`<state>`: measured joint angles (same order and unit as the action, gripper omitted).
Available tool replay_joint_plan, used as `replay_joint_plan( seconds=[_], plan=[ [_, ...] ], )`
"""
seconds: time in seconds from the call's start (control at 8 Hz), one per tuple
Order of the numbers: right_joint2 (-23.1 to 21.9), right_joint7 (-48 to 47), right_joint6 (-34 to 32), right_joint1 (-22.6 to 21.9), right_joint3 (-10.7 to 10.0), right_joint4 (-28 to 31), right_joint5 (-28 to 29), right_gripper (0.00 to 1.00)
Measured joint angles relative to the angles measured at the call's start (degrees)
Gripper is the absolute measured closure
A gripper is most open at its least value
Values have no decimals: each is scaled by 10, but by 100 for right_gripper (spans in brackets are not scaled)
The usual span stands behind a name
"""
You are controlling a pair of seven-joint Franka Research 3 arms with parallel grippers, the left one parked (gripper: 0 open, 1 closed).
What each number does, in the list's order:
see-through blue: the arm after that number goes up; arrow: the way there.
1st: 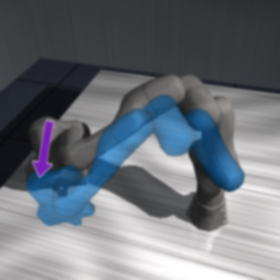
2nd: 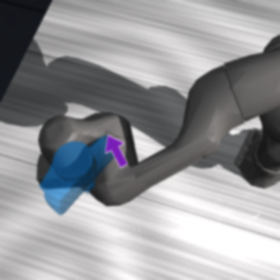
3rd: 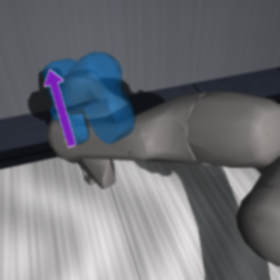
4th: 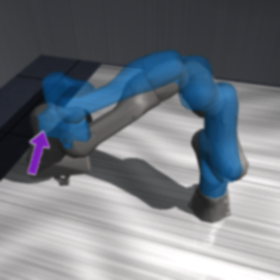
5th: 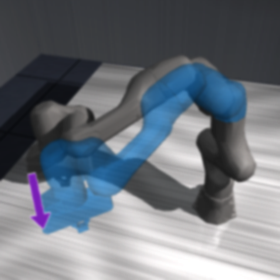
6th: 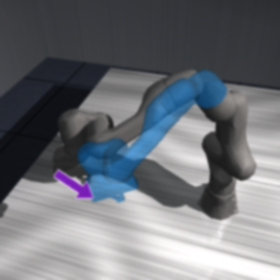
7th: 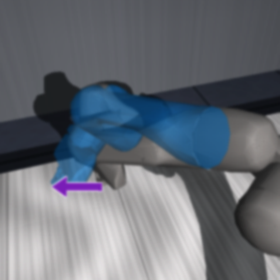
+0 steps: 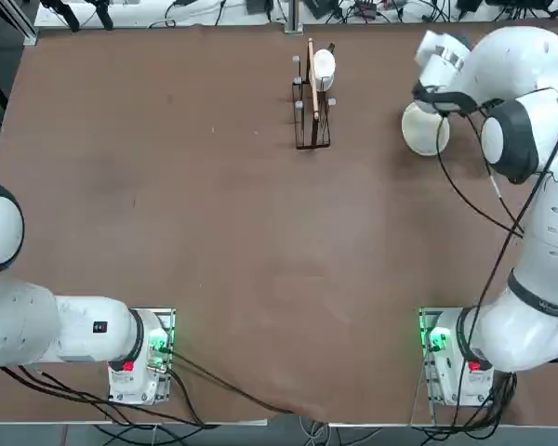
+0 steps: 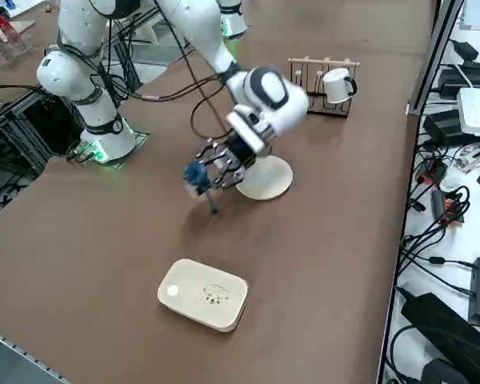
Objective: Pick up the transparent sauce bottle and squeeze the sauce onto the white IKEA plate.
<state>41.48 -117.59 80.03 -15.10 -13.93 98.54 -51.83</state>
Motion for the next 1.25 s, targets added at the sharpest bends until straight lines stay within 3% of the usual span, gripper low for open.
replay_joint_plan(
  seconds=[0.25, 0.62, 1.0, 1.25],
  plan=[
    [-1, -93, 11, 11, -42, 54, -15, 62],
    [-33, -217, 121, 17, -111, 190, -80, 62],
    [-51, -284, 170, 25, -118, 277, -87, 62],
    [-50, -325, 214, 25, -117, 300, -88, 62]
  ],
)
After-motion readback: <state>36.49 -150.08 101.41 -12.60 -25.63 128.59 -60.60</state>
